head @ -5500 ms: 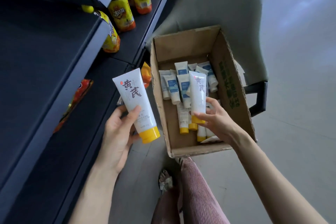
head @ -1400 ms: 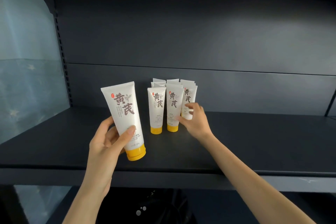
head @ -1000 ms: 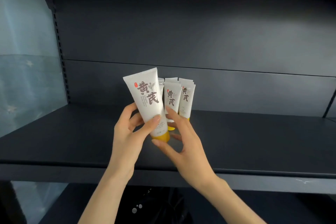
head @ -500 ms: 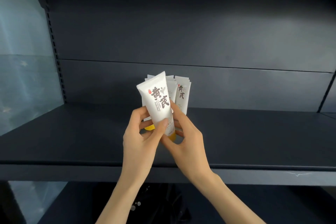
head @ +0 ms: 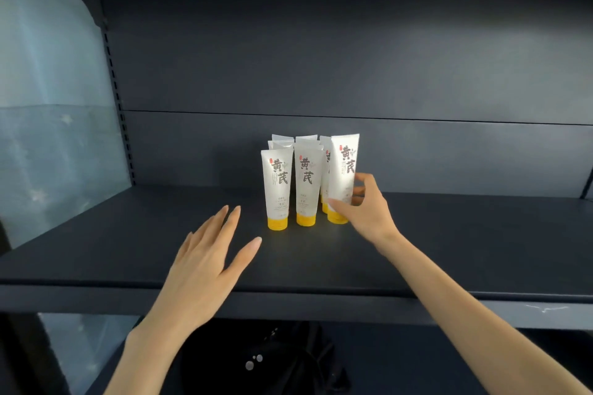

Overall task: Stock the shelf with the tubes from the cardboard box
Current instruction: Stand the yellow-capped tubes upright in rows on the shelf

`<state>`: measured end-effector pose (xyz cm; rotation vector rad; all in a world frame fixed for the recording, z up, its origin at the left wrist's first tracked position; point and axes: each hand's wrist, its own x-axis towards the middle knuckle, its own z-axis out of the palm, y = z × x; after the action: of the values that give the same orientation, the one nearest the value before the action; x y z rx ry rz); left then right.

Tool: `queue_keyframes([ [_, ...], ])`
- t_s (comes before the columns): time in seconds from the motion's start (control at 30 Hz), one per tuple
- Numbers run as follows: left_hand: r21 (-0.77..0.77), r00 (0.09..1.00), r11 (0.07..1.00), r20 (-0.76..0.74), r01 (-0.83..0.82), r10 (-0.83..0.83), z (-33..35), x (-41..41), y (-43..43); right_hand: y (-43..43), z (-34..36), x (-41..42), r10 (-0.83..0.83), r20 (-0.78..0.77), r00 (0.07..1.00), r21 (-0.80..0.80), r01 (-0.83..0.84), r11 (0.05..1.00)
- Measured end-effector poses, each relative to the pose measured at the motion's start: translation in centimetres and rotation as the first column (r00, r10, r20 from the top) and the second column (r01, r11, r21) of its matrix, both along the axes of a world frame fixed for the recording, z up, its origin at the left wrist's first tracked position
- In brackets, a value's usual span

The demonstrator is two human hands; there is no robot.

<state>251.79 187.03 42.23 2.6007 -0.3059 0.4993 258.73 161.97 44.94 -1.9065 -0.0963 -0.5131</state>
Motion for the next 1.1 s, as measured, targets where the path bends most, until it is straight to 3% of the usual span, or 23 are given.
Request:
queue_keyframes([
  [0.23, -0.017, 0.998, 1.0, -0.065, -0.025, 0.024, 0.7, -0.5, 0.6, -0.8, -1.4, 2.8, -0.028, -0.147, 0.989, -0.066, 0.018, 0.998],
  [0.53, -0.114, 0.993, 0.993, -0.116, -0.009, -0.005, 0.1, -0.8, 0.4, -0.3, -1.6, 3.5, -0.03, -0.146, 0.989, -0.132, 0.011, 0.991],
  [0.97, -0.09, 0.996, 0.996, -0.085, 0.012, -0.02, 0.2, -1.7, 1.7, -1.1, -1.3, 2.6, -0.084, -0.212, 0.974, -0.18, 0.046, 0.983],
  [1.1, -0.102, 0.996, 0.994, -0.081, 0.04, -0.049, 0.1, -1.8, 2.2, -2.7, -0.7, 0.3, -0.172, -0.15, 0.974, -0.305, 0.12, 0.945],
])
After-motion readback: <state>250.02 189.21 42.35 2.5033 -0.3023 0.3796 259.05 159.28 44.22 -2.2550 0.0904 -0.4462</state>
